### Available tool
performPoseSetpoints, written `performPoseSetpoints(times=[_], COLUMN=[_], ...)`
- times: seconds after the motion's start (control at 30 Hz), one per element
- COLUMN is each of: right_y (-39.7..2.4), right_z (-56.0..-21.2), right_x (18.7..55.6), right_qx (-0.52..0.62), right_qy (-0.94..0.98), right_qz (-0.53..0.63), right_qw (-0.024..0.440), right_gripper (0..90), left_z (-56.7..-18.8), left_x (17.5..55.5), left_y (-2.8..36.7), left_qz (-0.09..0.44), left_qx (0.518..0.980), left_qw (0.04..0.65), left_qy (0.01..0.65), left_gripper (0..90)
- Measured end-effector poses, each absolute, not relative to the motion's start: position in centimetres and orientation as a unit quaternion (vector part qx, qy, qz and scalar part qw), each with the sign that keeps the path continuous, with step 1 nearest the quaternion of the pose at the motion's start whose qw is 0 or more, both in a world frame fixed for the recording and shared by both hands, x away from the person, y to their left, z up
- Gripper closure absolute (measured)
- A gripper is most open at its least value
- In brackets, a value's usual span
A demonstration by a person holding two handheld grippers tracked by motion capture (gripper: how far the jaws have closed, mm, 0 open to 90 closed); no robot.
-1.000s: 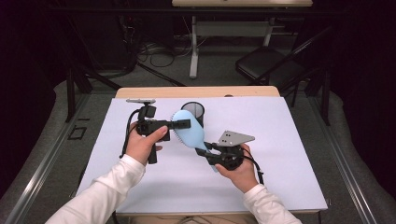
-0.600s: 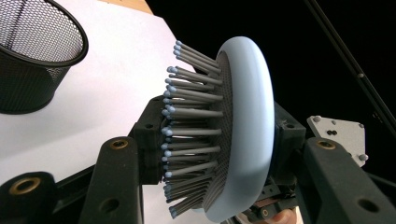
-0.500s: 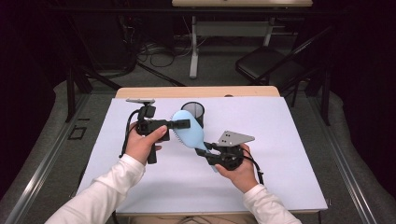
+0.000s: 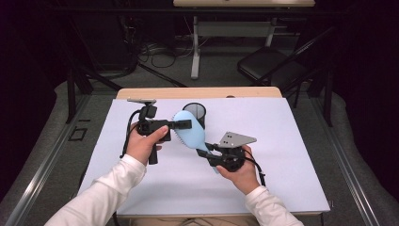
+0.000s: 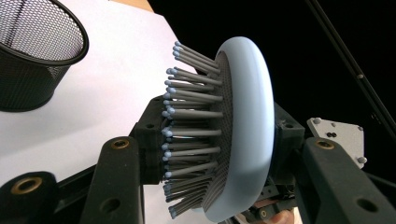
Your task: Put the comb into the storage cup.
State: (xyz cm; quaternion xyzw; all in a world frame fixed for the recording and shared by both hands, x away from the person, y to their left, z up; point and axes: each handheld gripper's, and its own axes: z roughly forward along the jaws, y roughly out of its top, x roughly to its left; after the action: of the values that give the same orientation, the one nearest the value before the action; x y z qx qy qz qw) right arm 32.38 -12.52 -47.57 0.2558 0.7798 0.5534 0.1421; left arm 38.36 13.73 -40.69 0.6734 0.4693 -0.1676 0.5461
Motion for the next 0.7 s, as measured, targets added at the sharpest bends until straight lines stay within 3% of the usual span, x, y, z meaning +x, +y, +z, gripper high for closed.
performPoseSetpoints(times=[0.3,0.7], right_y=[-12.53,-12.39], right_z=[-47.61,-47.8], right_x=[32.48,32.78], right_qx=[0.261,0.269], right_qy=[0.779,0.781], right_qz=[0.551,0.547], right_qw=[0.144,0.14], right_gripper=[67.6,54.6], left_z=[-40.71,-40.81], left_x=[38.68,39.07], left_y=[13.5,13.59], left_qz=[-0.167,-0.164], left_qx=[0.677,0.675], left_qw=[0.542,0.541], left_qy=[0.469,0.473], left_gripper=[51.8,51.8])
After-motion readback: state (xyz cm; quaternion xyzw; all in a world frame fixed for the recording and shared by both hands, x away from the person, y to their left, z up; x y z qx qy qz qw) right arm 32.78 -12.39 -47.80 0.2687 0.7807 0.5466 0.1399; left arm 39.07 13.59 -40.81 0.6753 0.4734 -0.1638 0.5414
